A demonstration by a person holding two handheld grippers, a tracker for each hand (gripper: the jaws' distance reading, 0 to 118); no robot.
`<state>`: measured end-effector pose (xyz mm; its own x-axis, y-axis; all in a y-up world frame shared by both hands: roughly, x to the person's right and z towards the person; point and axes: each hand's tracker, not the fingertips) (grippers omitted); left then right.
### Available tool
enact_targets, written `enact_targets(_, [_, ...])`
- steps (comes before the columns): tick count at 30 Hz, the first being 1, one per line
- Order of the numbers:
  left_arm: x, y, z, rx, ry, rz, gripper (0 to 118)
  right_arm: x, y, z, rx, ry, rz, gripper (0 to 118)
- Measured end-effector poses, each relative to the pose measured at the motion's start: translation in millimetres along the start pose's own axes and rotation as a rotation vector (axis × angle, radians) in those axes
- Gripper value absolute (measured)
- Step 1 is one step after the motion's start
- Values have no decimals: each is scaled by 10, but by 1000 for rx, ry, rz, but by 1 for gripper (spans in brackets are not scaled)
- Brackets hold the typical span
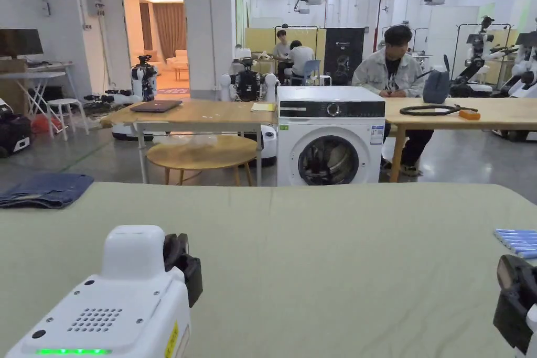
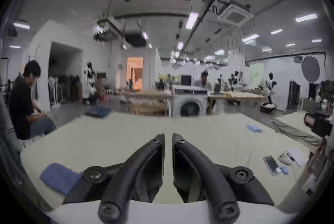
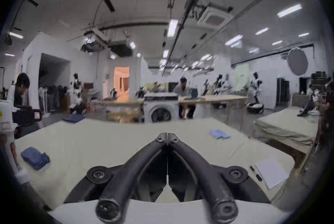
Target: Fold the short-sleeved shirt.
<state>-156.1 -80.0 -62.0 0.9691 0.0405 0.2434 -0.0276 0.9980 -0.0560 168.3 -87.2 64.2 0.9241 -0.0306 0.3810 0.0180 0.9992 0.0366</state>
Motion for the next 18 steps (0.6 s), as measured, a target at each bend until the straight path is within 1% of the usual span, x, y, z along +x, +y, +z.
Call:
enact_targets(2, [46, 9, 54, 17, 6, -8, 4, -36, 26, -13, 26, -1, -27, 0])
enact_targets(4, [80, -10, 58, 29, 13, -30, 4, -107, 21, -20, 28, 6, -20, 0])
enact_targets(8, [182, -65, 103, 31, 34, -123, 4, -238, -39, -68, 12, 49, 8, 0])
enact_targets(12, [198, -95, 104, 18, 26, -130, 4, -329, -91, -92, 1, 70, 51, 0])
enact_targets(18, [242, -90, 84, 16, 22, -115, 4, -372, -110, -144, -11, 91, 78, 0])
